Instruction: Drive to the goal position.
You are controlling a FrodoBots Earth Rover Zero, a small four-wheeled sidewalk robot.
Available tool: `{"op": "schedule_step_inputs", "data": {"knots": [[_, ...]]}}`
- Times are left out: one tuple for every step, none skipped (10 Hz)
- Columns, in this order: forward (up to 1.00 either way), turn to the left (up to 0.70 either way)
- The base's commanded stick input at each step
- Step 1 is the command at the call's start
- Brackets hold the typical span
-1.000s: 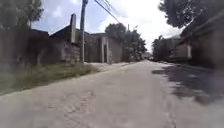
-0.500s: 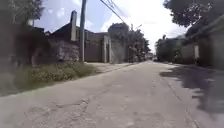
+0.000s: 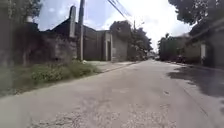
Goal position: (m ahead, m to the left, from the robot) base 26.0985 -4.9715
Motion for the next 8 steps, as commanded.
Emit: {"op": "schedule_step_inputs", "data": {"knots": [[1.0,-0.38],[1.0,-0.3],[1.0,-0.08],[1.0,0.0],[1.0,0.0],[1.0,0.0],[1.0,0.0],[1.0,0.0]]}}
